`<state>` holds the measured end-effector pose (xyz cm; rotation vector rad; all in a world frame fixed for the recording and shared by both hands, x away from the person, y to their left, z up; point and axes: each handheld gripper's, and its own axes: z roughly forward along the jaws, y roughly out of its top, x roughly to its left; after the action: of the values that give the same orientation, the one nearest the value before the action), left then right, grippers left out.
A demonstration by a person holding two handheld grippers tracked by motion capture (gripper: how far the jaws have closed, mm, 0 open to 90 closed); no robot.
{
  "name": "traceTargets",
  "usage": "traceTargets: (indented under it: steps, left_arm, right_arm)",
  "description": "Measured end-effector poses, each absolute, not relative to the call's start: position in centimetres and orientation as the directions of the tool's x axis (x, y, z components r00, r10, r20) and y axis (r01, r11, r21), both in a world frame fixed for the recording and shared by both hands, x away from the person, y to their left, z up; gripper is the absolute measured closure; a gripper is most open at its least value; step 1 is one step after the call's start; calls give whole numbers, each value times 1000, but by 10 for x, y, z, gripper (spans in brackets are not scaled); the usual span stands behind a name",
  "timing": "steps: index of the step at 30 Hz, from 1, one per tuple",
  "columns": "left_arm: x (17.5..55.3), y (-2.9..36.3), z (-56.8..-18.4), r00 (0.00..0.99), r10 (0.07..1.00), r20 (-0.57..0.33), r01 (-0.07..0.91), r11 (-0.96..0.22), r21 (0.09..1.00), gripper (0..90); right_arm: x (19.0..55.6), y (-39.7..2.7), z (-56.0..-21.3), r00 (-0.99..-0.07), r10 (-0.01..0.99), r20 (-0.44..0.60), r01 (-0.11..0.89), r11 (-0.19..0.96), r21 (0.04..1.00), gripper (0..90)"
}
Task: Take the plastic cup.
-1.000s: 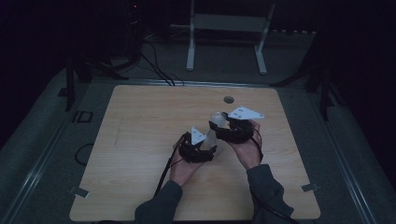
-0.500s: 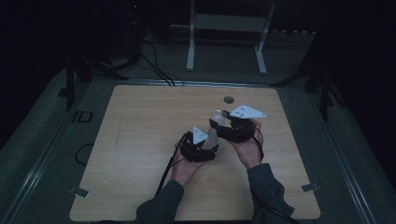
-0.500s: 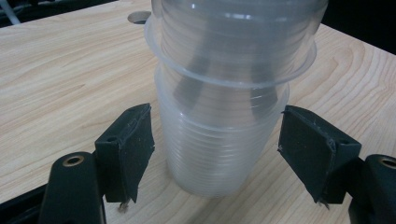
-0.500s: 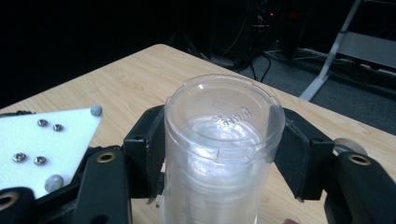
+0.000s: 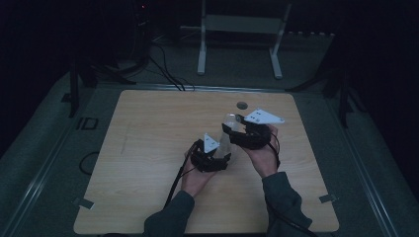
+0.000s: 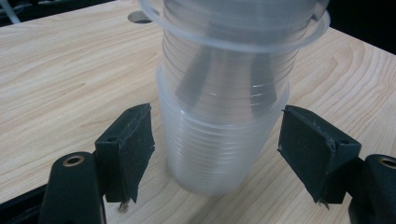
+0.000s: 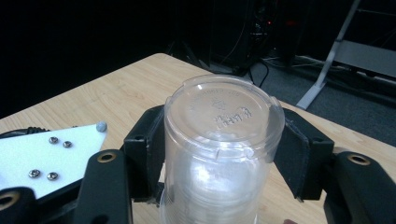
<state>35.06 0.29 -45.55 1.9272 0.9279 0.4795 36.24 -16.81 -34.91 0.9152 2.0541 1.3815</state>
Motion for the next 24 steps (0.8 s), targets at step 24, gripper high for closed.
traceTargets:
  steps: [24]
  left_arm:
    - [349, 4, -456, 645, 763, -36, 412, -308, 858, 265]
  right_arm:
    - [357, -173, -332, -645, 763, -38, 219, 233, 947, 396]
